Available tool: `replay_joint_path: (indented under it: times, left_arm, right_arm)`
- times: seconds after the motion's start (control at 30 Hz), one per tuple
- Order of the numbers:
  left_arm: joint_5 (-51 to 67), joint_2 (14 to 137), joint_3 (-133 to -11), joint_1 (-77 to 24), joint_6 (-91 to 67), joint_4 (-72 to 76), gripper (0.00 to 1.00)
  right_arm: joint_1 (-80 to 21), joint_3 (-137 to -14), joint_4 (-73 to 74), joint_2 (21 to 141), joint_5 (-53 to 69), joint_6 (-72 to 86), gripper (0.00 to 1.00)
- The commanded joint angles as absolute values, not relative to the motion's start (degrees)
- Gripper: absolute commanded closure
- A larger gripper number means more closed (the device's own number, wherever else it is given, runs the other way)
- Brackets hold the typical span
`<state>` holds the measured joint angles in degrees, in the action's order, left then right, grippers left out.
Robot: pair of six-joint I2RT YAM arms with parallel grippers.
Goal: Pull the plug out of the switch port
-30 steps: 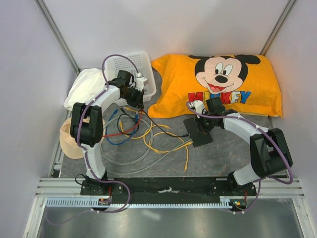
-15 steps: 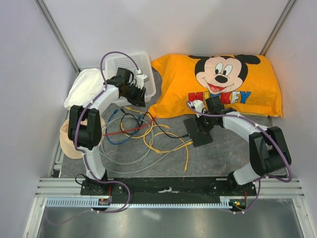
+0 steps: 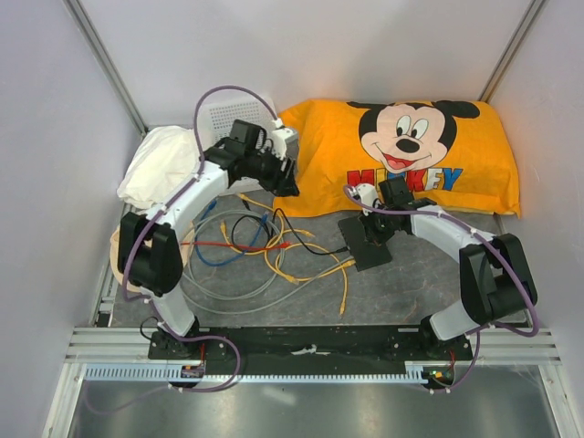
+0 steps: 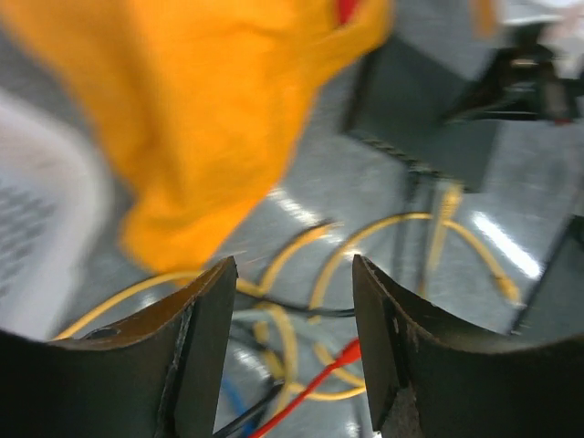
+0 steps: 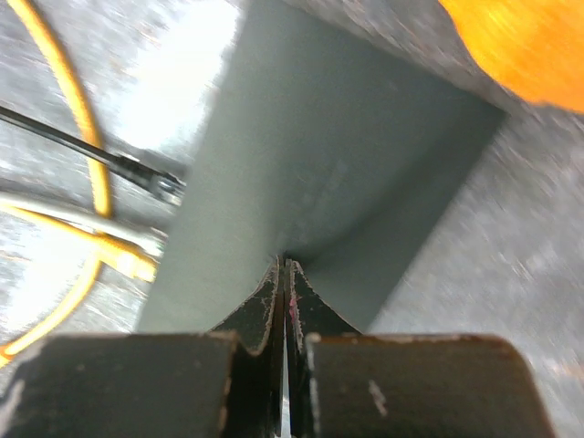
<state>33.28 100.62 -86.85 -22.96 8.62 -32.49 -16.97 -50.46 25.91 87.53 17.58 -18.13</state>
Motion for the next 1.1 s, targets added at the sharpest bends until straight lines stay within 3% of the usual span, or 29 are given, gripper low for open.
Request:
replay_joint_path:
  times: [0.0, 0.3, 0.53, 0.77, 1.07]
  left_arm:
    - [44.8, 103.2, -85.5, -29.9, 0.5, -28.6, 0.4]
    - [51.1, 116.2, -86.1, -35.9, -7.6, -23.0, 0.43]
    - [52.3, 119.7, -84.1, -35.9, -12.5, -19.0, 0.45]
    - [53.5, 121.1, -77.9, -36.3, -20.7, -4.9, 0.45]
    - [55.3, 127.4, -79.3, -37.5, -27.2, 1.3, 0.47]
  right_arm:
    - [-16.3, -50.5, 30.1, 83.9, 12.0, -17.5, 1.0]
    - [-16.3, -52.8, 32.8, 76.0, 15.6, -15.9, 1.0]
    - [-16.3, -53.3, 35.3, 80.3, 18.5, -17.4, 1.0]
    - [-16.3, -52.6, 33.1, 83.6, 15.6, -19.3, 1.0]
    - [-16.3, -53.9, 34.0, 86.5, 20.6, -20.1, 1.0]
